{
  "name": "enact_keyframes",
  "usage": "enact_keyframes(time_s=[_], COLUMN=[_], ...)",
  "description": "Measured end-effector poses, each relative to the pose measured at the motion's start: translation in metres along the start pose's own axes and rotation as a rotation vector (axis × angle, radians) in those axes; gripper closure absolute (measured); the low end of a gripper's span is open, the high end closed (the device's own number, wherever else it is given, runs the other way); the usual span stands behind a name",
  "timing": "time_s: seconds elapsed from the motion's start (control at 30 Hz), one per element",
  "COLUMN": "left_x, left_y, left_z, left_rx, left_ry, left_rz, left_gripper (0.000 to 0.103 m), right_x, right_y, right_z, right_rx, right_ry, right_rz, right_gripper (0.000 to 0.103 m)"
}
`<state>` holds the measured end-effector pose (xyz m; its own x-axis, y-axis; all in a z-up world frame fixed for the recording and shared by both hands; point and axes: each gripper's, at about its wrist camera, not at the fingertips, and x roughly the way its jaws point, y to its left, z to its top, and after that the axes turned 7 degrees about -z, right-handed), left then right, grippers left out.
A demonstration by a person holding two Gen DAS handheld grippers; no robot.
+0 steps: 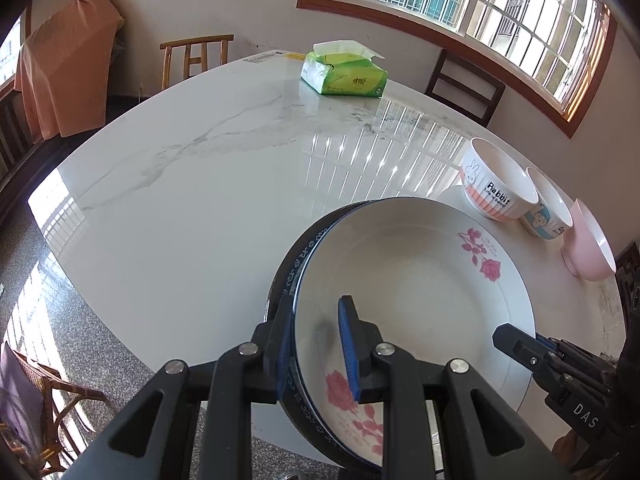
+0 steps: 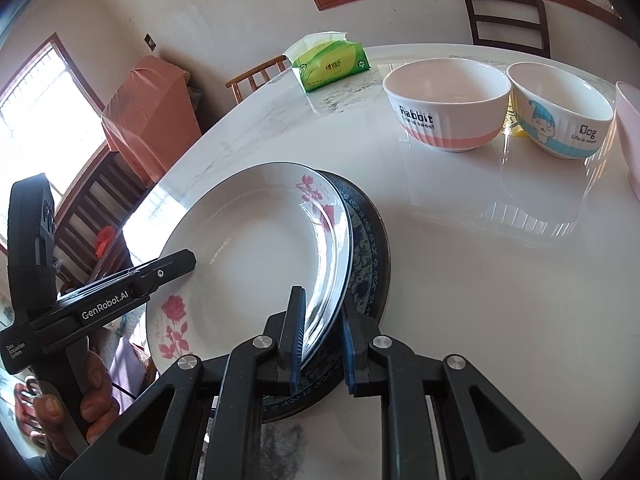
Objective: Organize plates and bowls
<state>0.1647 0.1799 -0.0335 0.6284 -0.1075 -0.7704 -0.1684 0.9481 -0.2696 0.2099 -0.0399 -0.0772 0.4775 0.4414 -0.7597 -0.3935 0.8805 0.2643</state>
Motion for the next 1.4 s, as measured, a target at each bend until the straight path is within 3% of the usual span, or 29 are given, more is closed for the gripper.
enact_keyframes(time_s=[0.37,0.63,0.87,1.03,1.23,1.4], left_x=[-0.013,-0.012,-0.012,-0.01,-0.013,-0.017], left_y=[-0.003,-0.009,-0.011,-0.011,-0.018,-0.028], left_z=[-0.002,-0.008,-0.01,-0.012,-0.014,-0.015], left_rx=[0.032,0.073,0.086,0.09,0.108,0.138], left_ry=[-0.066,-0.075,-0.087,-0.085,-0.086,-0.099], left_rz=[0.035,0.072,0.096,0.107,0.111,0.121], left_gripper=[0.08,0.08,0.08,0.08,0.08,0.079], right_x=[0.001,0.002,0.002,-0.012,-0.033,-0.051], right_y=[0.009,0.039,0.049,0.059,0.034,-0.015], right_z=[-0.002,-0.012,-0.021,-0.027,-0.017,-0.017], right_rx=[-0.063,-0.275,-0.386,-0.456,-0.314,-0.189], right_ry=[-0.036,-0.113,-0.18,-0.294,-0.348,-0.379], right_rz=[-0.041,-0.2,-0.322,-0.401,-0.327,-0.383], right_gripper=[0.082,0.069,0.065,0.035,0.035,0.035])
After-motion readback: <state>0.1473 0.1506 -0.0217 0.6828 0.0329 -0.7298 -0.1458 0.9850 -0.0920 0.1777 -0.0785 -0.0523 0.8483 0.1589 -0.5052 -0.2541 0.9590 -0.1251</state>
